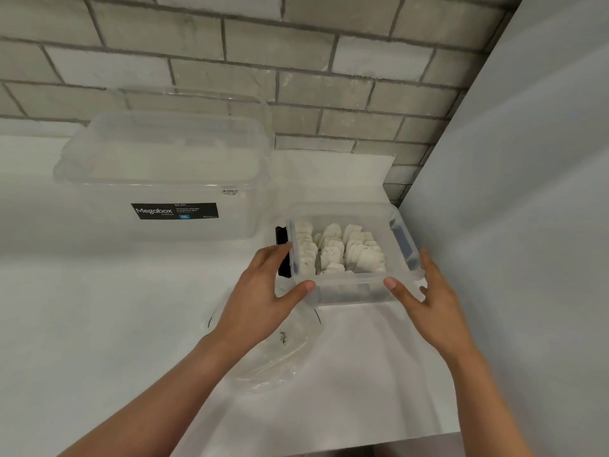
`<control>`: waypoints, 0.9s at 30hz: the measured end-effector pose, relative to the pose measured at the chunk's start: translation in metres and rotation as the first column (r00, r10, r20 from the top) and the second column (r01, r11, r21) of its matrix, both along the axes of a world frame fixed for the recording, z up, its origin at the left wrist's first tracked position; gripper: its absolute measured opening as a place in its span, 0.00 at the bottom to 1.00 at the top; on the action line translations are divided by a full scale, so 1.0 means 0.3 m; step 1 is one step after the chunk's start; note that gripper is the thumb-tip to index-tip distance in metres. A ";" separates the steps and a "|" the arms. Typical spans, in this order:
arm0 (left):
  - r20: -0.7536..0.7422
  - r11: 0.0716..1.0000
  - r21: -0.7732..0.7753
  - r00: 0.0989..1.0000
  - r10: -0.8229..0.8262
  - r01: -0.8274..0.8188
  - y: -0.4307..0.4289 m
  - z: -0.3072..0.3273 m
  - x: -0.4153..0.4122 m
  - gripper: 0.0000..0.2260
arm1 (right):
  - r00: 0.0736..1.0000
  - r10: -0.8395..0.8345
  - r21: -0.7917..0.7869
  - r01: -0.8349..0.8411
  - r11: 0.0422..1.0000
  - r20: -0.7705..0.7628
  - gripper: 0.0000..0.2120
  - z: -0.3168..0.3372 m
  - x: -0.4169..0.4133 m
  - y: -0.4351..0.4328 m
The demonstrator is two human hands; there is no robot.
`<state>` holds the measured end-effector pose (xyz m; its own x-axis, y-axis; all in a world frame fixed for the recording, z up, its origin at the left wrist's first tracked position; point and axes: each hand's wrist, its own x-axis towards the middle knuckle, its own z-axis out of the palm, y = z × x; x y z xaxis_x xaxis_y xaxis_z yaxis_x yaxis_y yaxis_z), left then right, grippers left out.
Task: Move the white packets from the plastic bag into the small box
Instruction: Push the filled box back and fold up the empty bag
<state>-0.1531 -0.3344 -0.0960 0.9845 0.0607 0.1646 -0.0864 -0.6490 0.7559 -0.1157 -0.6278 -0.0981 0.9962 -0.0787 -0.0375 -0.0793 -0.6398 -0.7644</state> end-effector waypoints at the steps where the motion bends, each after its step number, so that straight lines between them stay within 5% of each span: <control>1: -0.008 1.000 -0.003 1.000 0.002 -0.002 -0.011 -0.005 0.017 0.31 | 1.000 0.002 -0.008 -0.002 1.000 0.002 0.46 -0.001 0.004 -0.001; 8: -0.059 0.999 -0.001 0.997 0.047 -0.047 -0.009 -0.017 0.142 0.29 | 0.999 -0.037 0.035 0.036 0.999 0.040 0.44 0.000 0.132 0.007; 27: -0.079 0.924 0.334 0.972 0.223 -0.185 -0.067 0.015 0.712 0.18 | 0.998 0.038 -0.034 -0.037 0.999 0.041 0.42 0.043 0.729 0.113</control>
